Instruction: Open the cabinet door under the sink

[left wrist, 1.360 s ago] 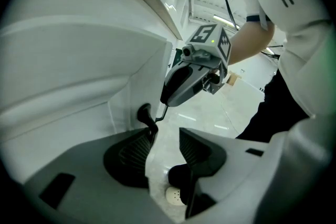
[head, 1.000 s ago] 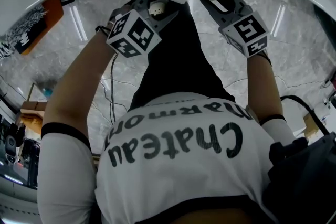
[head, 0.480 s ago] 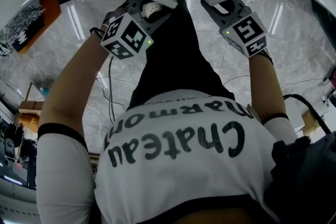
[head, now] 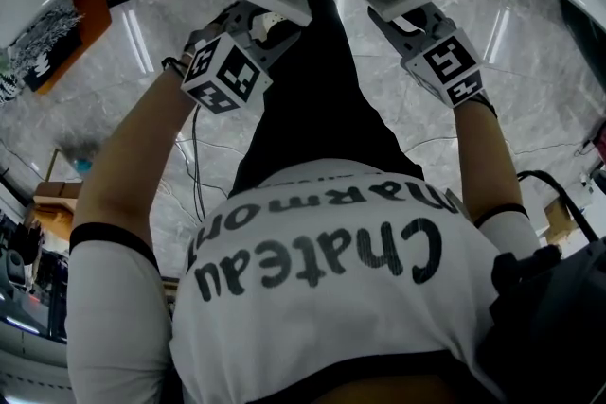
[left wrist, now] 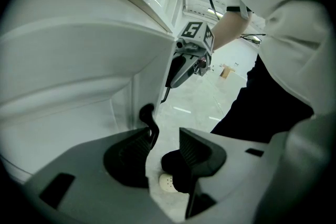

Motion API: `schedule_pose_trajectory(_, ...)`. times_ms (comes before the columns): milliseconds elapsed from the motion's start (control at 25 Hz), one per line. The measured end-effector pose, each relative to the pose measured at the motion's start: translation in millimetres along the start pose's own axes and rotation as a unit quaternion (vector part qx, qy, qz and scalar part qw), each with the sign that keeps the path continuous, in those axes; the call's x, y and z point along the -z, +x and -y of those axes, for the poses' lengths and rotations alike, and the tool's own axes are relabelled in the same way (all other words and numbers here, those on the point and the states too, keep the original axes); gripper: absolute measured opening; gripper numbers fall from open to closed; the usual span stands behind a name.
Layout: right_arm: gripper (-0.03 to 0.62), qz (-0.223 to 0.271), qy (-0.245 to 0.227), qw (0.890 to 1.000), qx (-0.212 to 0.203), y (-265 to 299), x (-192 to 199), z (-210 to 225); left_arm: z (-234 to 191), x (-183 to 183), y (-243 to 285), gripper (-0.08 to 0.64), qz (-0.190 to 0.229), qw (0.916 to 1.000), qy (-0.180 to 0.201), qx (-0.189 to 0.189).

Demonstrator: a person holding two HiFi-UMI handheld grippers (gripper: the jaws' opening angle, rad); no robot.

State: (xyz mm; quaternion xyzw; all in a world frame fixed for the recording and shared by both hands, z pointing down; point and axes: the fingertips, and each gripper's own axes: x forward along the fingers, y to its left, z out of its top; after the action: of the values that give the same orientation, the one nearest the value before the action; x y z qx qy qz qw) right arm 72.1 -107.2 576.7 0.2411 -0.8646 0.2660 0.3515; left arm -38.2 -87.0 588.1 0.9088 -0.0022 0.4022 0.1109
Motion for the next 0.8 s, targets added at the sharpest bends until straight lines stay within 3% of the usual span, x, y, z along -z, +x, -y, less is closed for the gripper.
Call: schedule_pose_trajectory(800,0.049,-0.01,-0.026,1.0,-0.004,-15.7,21.9,-9.6,13.6,14.5,-8.0,0.15,-0.017,0.9998,0.009,0.007)
